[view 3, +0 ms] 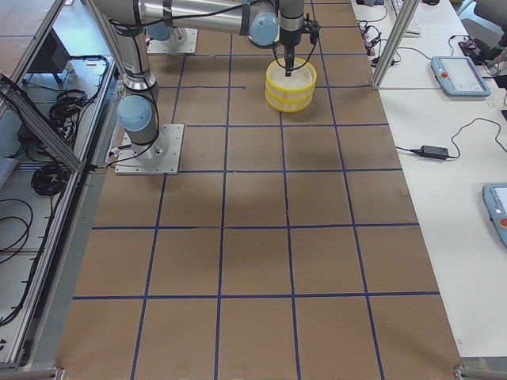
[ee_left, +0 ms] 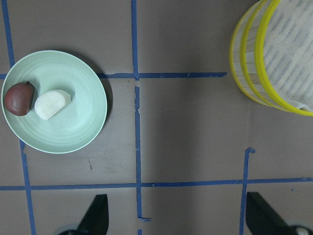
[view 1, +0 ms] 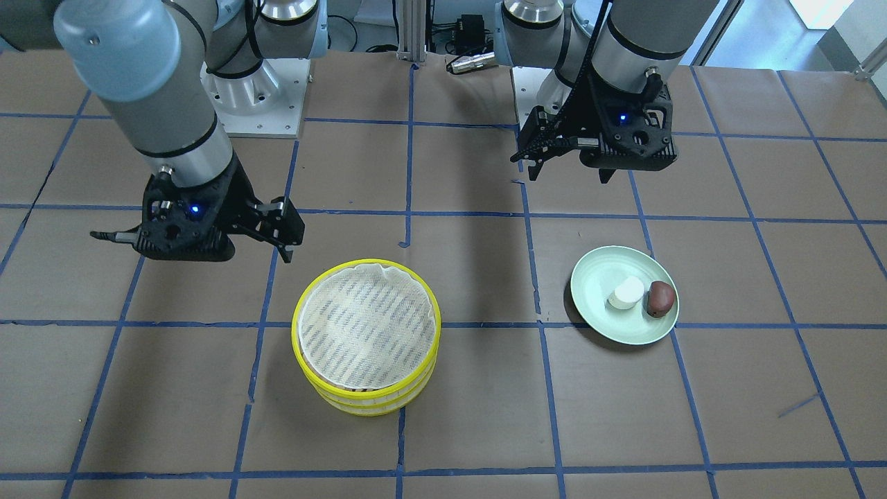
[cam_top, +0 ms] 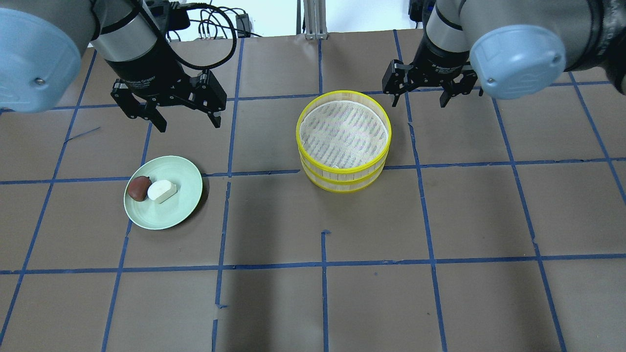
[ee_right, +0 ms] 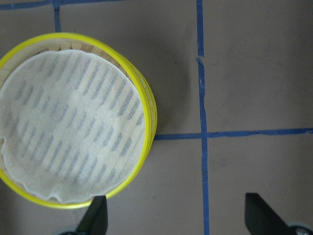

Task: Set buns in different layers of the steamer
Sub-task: 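Move the right gripper to the steamer rim while the left approaches the plate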

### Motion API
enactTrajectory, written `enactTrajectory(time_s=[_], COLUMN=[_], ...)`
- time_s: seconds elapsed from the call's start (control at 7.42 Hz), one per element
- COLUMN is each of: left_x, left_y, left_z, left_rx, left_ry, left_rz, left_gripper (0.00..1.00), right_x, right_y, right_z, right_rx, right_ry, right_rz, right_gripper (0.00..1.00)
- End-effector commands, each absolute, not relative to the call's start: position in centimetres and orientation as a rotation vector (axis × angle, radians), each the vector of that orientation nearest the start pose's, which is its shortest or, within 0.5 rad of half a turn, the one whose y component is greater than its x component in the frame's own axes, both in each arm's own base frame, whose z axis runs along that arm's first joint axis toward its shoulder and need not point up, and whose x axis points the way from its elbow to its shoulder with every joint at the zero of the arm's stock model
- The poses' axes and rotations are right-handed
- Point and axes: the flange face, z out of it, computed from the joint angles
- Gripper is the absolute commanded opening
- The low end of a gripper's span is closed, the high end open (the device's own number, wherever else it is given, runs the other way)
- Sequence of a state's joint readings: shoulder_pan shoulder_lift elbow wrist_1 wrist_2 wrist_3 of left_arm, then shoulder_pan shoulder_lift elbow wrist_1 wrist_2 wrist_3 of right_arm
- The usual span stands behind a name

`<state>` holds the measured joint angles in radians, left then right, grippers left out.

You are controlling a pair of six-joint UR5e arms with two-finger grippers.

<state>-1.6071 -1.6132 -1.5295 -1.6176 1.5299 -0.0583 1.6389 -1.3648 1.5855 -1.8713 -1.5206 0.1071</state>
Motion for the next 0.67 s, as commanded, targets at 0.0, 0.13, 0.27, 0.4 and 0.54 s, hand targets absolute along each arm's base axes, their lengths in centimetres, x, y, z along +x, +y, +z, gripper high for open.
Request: enactTrajectory(time_s=[0.0, 0.13, 0.27, 0.4, 0.54], left_x=[-9.0, -8.0, -7.3, -5.1, -2.8], left_y=[-54.9, -56.3, -58.0, -59.6, -58.9], left_z=[44.7, 43.4, 40.2, 36.7, 34.4], left_rx=[-0.118, -0.120, -0.077, 0.022, 0.023], left_ry=[3.173, 3.167, 3.165, 3.138, 3.138], left_rz=[0.061, 0.041, 0.110, 0.148, 0.157], left_gripper=[1.00, 1.00, 1.00, 1.00, 1.00], right_x=[18.2, 18.2, 18.3, 18.4, 19.1], right_y=[-59.7, -59.6, -59.3, -59.5, -59.4], right_z=[33.4, 31.6, 30.8, 30.6, 30.0], right_rx=[0.053, 0.046, 0.041, 0.042, 0.019], right_ry=[3.078, 3.077, 3.077, 3.070, 3.071], right_rz=[-0.136, -0.143, -0.148, -0.170, -0.156], right_gripper=[1.00, 1.00, 1.00, 0.99, 0.99])
